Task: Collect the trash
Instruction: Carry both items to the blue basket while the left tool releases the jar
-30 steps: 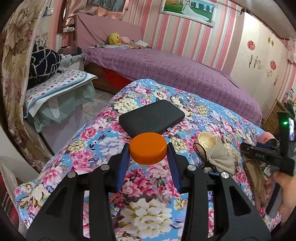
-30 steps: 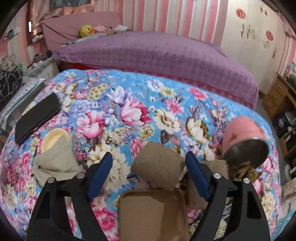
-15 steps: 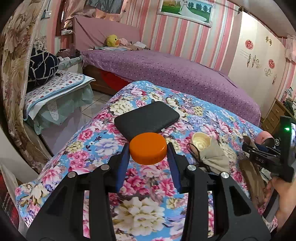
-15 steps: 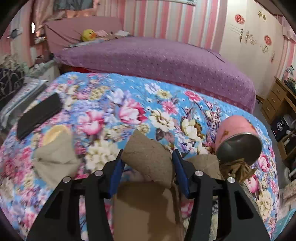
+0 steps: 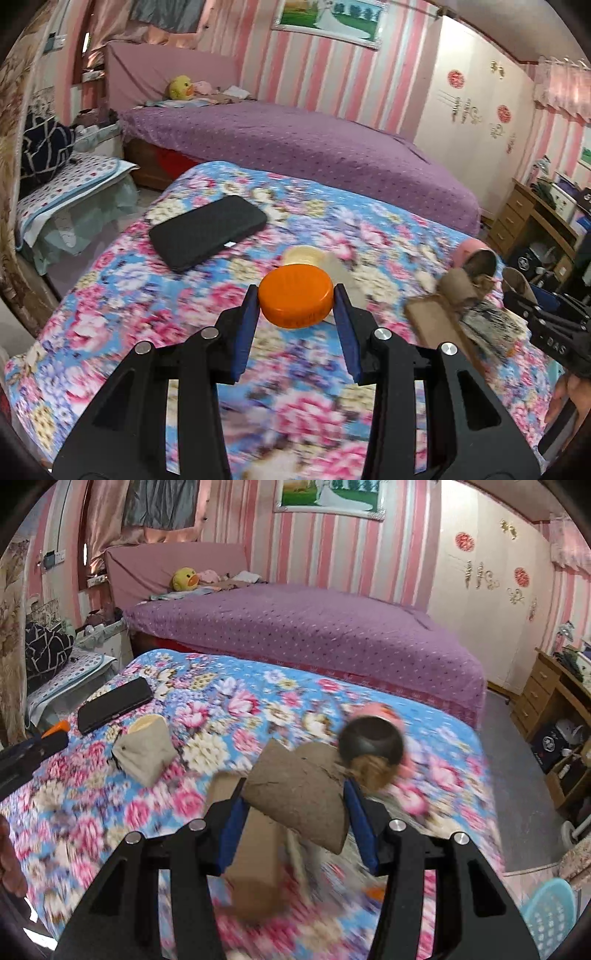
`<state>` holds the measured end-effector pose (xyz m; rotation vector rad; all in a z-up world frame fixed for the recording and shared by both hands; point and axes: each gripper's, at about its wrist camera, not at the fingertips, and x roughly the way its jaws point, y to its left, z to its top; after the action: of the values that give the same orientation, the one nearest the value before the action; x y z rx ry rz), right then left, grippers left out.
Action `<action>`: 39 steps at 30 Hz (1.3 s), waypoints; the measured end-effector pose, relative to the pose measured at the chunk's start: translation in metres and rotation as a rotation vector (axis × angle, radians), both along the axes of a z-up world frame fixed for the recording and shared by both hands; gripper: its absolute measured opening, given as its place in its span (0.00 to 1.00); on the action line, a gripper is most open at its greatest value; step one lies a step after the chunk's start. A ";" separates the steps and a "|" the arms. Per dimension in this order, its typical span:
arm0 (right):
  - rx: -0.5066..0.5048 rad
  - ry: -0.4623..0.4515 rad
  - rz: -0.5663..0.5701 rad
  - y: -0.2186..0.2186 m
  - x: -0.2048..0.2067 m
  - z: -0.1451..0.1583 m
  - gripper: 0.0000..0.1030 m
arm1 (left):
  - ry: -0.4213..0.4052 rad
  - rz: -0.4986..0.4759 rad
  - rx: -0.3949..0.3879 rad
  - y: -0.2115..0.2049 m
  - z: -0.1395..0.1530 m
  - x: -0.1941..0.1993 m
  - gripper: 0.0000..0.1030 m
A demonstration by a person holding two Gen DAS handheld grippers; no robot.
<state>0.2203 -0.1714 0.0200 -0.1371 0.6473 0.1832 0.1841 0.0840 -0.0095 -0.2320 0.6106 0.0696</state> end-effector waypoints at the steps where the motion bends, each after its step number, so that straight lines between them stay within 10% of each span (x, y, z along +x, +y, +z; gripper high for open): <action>1: -0.001 -0.005 -0.008 -0.008 -0.007 0.002 0.50 | -0.001 -0.016 0.002 -0.010 0.001 -0.004 0.38; 20: 0.041 -0.057 -0.267 -0.214 -0.134 0.001 0.50 | -0.014 -0.186 -0.004 -0.165 0.005 -0.065 0.38; 39: 0.050 -0.050 -0.400 -0.331 -0.161 -0.026 0.50 | -0.046 -0.396 0.055 -0.333 -0.002 -0.074 0.38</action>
<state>0.0595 -0.5027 -0.0056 0.0372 0.6070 -0.1886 0.1105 -0.2486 -0.0119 -0.0565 0.5980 -0.2999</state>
